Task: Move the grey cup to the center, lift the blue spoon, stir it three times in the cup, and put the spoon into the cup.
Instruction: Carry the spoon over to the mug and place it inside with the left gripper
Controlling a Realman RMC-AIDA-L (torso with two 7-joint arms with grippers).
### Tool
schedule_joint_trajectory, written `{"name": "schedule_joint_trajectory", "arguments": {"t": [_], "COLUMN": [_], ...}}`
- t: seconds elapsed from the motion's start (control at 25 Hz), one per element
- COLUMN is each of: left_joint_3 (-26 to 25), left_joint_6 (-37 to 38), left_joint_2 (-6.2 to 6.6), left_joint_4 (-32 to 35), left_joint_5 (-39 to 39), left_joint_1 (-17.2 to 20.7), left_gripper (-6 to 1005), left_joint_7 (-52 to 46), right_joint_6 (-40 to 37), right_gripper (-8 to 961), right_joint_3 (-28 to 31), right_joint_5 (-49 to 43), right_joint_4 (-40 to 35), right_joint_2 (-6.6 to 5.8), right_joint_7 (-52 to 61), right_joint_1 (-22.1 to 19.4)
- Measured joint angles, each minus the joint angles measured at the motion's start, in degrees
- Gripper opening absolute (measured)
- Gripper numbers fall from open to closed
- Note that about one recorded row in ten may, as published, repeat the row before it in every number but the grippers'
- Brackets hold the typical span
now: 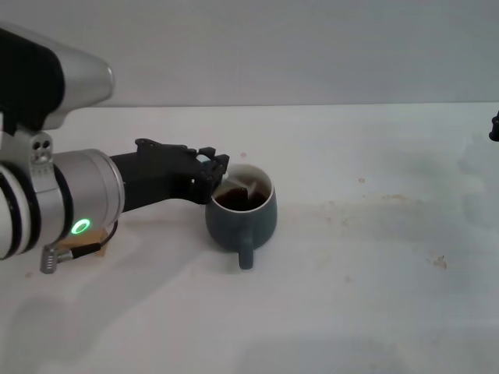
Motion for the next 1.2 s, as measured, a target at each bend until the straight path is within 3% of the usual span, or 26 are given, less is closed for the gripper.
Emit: {"name": "schedule_joint_trajectory", "arguments": {"t": [0.28, 0.36, 0.72, 1.2], "left_joint_3": [-0.21, -0.43, -2.16, -5.50], "left_joint_6": [1.85, 3.90, 5.26, 1.57], "left_joint_2": [0.03, 0.01, -0.01, 0.14], "left_joint_4": [6.50, 11.88, 19.10, 18.59], "left_joint_5": [0.03, -0.10, -0.67, -0.71], "left_joint_1": [-3.70, -6.67, -11.17, -9.95], "left_gripper": [168, 168, 170, 173], "left_joint_7": [0.99, 2.46, 4.62, 6.90], "right_joint_6": [-0.25, -0.45, -0.85, -0.77], "right_gripper": [29, 29, 29, 29], "right_joint_3": [0.00, -0.01, -0.10, -0.40], "right_joint_5": [-1.00, -1.18, -1.18, -1.18], "right_joint_4": [0.06, 0.09, 0.25, 0.95], "right_joint_2": [0.28, 0.40, 0.56, 0.52], "right_joint_7": [0.00, 0.00, 0.00, 0.00], "right_joint_1": [-0.95, -1.55, -2.99, -2.65]}}
